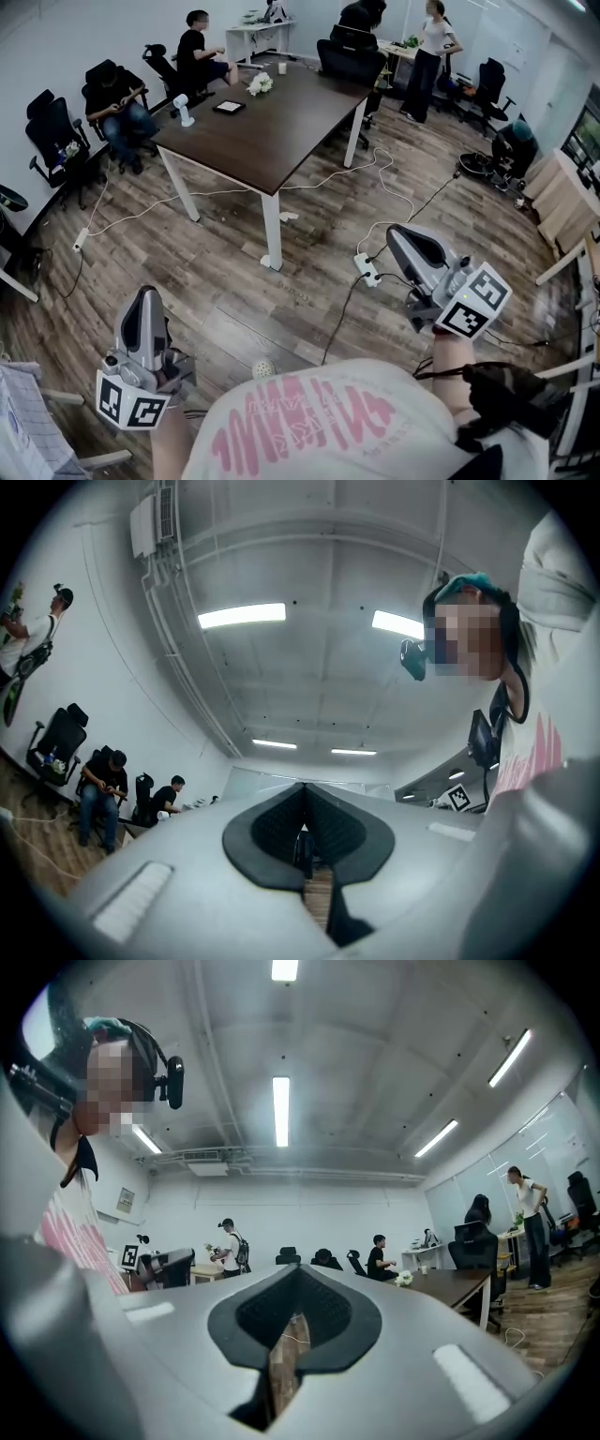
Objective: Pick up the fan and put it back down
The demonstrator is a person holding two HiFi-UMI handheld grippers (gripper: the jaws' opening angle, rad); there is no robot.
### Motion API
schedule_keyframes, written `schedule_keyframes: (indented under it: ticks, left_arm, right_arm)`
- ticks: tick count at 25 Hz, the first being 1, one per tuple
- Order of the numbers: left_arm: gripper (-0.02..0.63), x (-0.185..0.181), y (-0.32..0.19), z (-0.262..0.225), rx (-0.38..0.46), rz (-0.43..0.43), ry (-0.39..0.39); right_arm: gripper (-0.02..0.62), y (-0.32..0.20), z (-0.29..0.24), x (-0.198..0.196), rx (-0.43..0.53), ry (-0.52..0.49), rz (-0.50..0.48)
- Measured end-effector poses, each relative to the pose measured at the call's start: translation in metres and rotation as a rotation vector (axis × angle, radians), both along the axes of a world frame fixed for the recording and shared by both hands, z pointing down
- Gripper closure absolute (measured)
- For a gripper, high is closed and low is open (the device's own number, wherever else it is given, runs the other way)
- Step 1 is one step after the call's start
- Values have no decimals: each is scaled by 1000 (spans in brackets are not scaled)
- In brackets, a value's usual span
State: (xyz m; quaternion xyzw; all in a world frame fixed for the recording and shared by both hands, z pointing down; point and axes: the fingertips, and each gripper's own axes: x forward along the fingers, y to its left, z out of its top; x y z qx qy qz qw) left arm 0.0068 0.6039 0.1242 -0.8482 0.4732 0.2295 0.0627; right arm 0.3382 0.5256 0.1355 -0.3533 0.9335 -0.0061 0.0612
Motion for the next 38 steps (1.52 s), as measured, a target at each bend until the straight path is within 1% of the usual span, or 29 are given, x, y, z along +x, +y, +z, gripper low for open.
schedule_keyframes:
  ticks: [3,6,10,13,16,20,22,25,30,33,38]
  left_arm:
    - [586,-32,-33,-2,-21,10,19]
    - [588,-56,-64,-5,-37,31,7]
    - [587,-87,-100,-11,-30,54,-7]
    - [586,-109,-126,-8,-36,44,-19]
    - [588,-129,-149,0,-52,29,-15]
    - [586,-145,-179,7,-78,33,-23]
    - [588,-150,-191,6,-77,40,-22]
    - [588,-149,-208,2,-68,60,-24]
    - [588,-148,-226,4,-78,83,-35]
    - [588,-151,-232,1,-72,73,-40]
    - [587,-166,-237,5,-103,33,-43]
  right_arm:
    - [589,-31,-5,-31,-6,14,-1]
    - [589,-62,-12,-61,-2,10,4]
    - [589,-102,-19,-101,6,-19,-6]
    - [589,-126,-13,-132,6,3,-29]
    - [589,-150,-5,-152,-3,28,-35]
    - [589,-179,-1,-166,-28,3,-30]
    - [589,-189,2,-171,-40,5,-24]
    - [589,-202,3,-169,-51,1,-5]
    - [589,-216,8,-165,-77,-42,12]
    - [589,-227,13,-168,-97,-67,0]
    - [589,-245,18,-181,-140,-121,-40]
